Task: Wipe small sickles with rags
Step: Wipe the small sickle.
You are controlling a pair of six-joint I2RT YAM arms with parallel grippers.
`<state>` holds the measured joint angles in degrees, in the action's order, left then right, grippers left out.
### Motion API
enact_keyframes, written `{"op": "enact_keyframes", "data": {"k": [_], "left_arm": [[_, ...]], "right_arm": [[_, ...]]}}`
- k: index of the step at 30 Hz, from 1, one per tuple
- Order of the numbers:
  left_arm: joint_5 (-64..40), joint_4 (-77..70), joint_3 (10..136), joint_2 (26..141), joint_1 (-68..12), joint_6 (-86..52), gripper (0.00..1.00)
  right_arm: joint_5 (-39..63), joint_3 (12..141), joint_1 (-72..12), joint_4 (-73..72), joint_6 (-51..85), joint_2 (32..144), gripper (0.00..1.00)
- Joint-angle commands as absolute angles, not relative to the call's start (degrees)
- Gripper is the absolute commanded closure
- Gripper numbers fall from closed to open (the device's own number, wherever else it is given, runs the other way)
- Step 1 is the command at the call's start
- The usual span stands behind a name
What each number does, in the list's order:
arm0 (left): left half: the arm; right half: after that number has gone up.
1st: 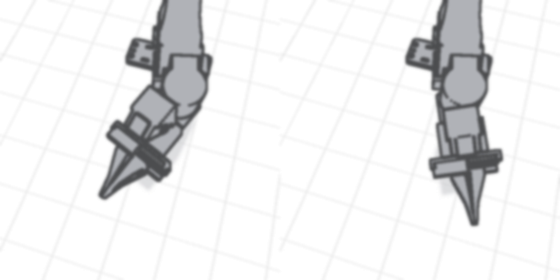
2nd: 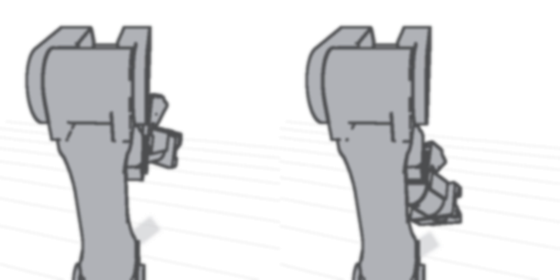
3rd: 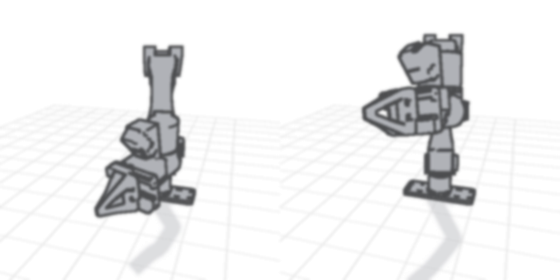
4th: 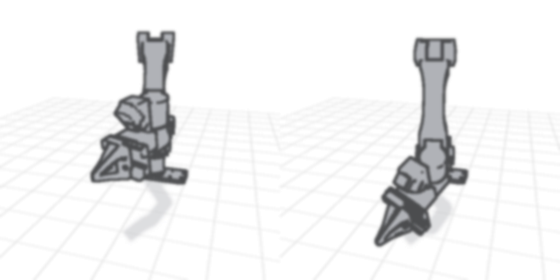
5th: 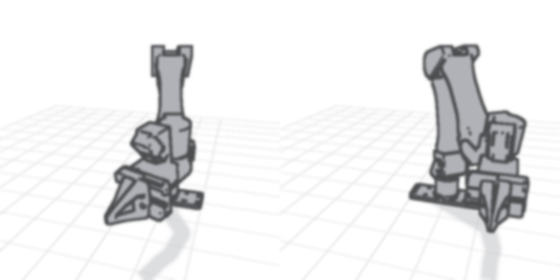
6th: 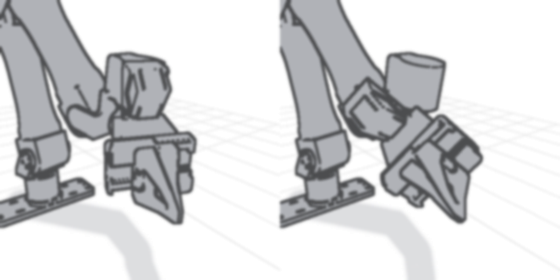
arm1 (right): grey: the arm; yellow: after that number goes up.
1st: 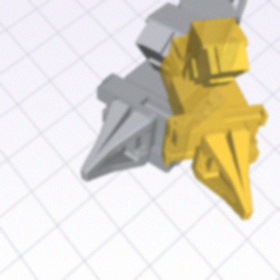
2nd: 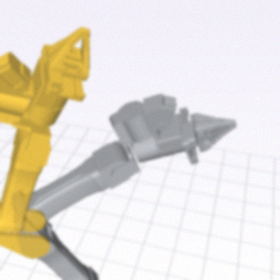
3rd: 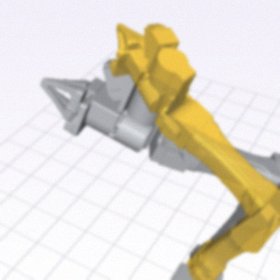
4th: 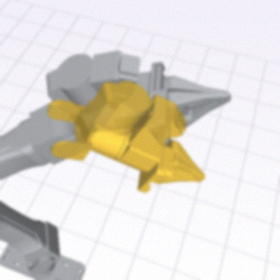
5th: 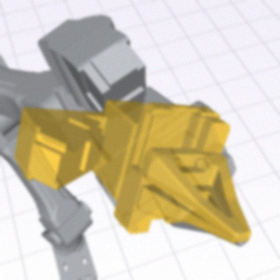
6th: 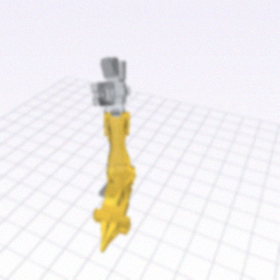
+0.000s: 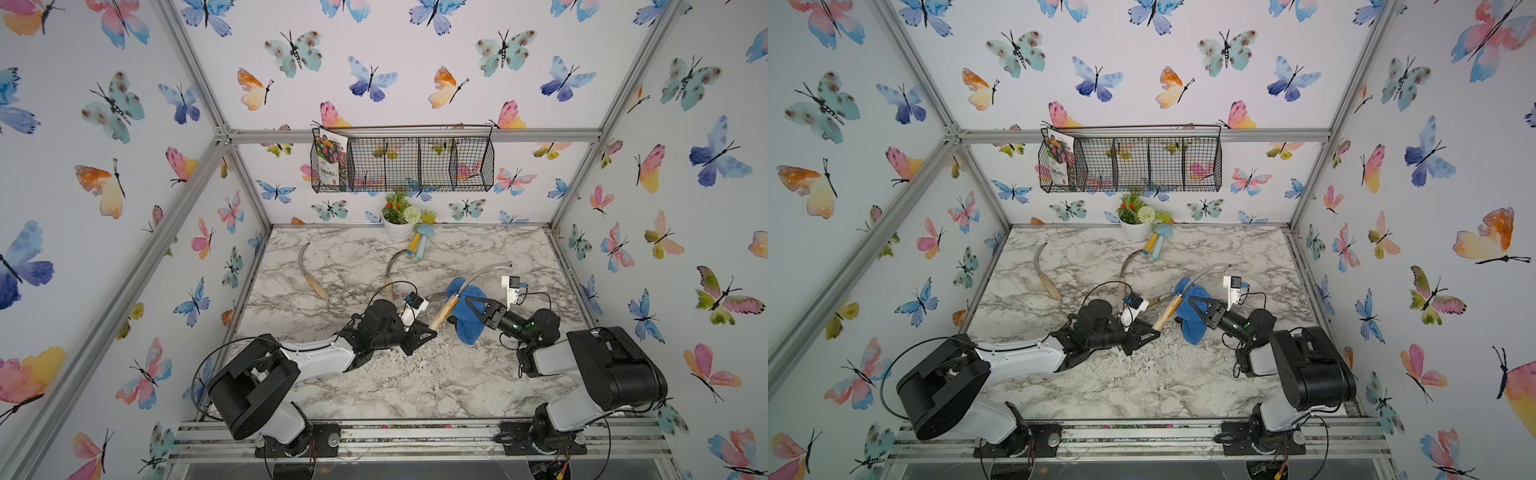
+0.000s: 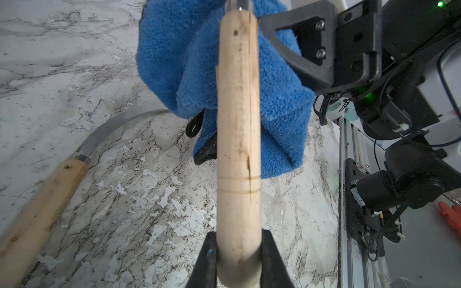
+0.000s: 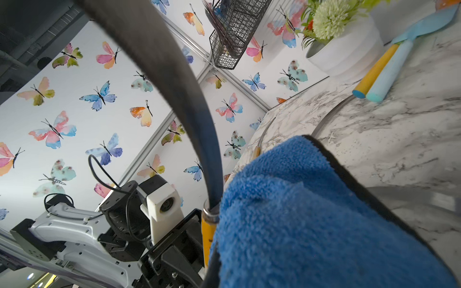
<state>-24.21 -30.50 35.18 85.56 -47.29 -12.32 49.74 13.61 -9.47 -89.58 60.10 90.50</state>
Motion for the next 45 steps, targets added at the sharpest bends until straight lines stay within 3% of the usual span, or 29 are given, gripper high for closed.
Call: {"op": "enact_keyframes", "data": {"k": [1,6,19,25,36,45], "left_arm": [[-23.99,-31.49,35.59,84.74,-46.89,-12.30,1.00],[-23.99,-31.39,35.59,84.68,-46.84,-12.13,1.00],[-24.52,-31.44,36.04,85.41,-46.55,-12.13,1.00],[-24.74,-31.20,36.21,85.43,-46.50,-12.04,1.00],[-25.00,-31.09,36.51,85.72,-46.53,-12.04,1.00],[-25.08,-31.11,36.30,85.76,-46.54,-12.04,1.00]], "right_arm": [[49.29,14.52,-9.45,-102.10,61.92,89.69,0.98],[49.62,18.08,-4.70,-97.00,63.24,85.78,0.98],[52.94,22.21,6.92,-103.53,74.97,82.57,0.98],[54.58,21.80,5.99,-103.05,74.11,83.12,0.98],[48.38,18.04,-9.52,-100.40,62.76,88.83,0.98],[47.68,21.36,-8.62,-93.73,61.14,84.37,0.98]]}}
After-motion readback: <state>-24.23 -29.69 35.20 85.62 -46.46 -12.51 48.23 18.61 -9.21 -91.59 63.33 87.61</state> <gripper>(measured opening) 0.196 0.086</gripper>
